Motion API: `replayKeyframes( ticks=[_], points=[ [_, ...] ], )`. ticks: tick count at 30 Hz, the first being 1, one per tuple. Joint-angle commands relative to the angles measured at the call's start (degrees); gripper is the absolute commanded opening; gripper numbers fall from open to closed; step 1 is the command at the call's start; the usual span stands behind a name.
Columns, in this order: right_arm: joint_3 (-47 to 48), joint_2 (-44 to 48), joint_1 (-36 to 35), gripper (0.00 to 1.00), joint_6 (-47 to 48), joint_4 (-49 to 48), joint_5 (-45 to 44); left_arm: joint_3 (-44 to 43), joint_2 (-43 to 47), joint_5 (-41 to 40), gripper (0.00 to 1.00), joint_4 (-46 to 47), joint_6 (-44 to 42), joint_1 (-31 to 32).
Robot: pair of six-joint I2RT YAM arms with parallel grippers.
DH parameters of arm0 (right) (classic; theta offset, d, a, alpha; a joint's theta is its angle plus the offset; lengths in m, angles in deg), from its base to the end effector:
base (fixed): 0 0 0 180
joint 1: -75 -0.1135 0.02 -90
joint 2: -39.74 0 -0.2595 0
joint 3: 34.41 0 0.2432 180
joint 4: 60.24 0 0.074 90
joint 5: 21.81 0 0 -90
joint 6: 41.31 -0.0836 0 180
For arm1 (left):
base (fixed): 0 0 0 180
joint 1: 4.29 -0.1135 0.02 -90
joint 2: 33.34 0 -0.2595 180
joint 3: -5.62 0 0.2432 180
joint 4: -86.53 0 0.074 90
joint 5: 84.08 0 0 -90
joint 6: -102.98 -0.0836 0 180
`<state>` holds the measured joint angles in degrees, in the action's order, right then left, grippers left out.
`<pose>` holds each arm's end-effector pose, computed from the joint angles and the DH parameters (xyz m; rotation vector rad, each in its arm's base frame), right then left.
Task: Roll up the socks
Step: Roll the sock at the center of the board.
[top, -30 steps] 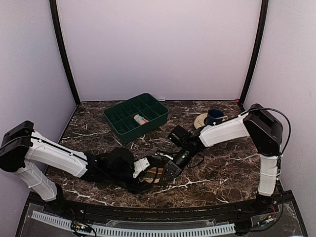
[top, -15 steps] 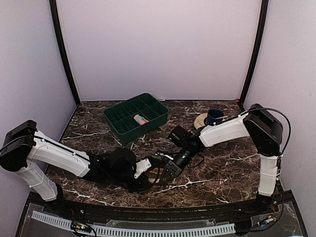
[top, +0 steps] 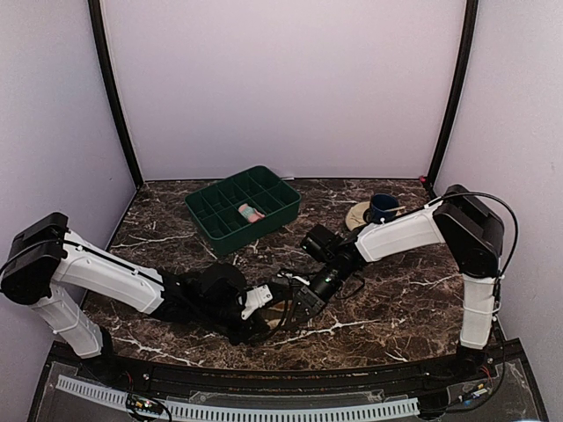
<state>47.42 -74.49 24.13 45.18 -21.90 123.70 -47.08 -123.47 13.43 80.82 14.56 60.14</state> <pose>0.1812 0.3319 0.1053 1.2629 -2.2988 -1.4254 0.1318 -0.3008 0.1179 1.3261 2.0378 -0.7075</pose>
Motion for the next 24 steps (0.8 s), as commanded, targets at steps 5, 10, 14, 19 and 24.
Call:
replayKeyframes(
  ticks=[5,10,14,19,24],
  points=[
    [-0.74,0.28,0.42,0.0,0.06,0.55,-1.32,-2.54,-0.36,4.55,0.0,-4.22,-0.22,0.26],
    [-1.16,0.32,0.63,0.02,-0.61,0.46,-3.37,-3.92,-2.07,7.95,0.0,-6.77,-0.1,0.01],
    [-2.4,0.46,0.68,0.05,-0.96,0.34,-4.67,-4.89,-3.61,11.02,0.0,-8.41,0.3,-0.54],
    [-3.38,0.84,0.85,0.09,-1.21,0.25,-6.0,-5.1,-3.4,13.59,0.0,-9.82,0.69,-1.87],
    [-3.22,0.68,0.82,0.11,-1.46,-0.4,-6.67,-5.27,-3.73,17.74,0.0,-10.34,1.47,-4.31]
  ],
)
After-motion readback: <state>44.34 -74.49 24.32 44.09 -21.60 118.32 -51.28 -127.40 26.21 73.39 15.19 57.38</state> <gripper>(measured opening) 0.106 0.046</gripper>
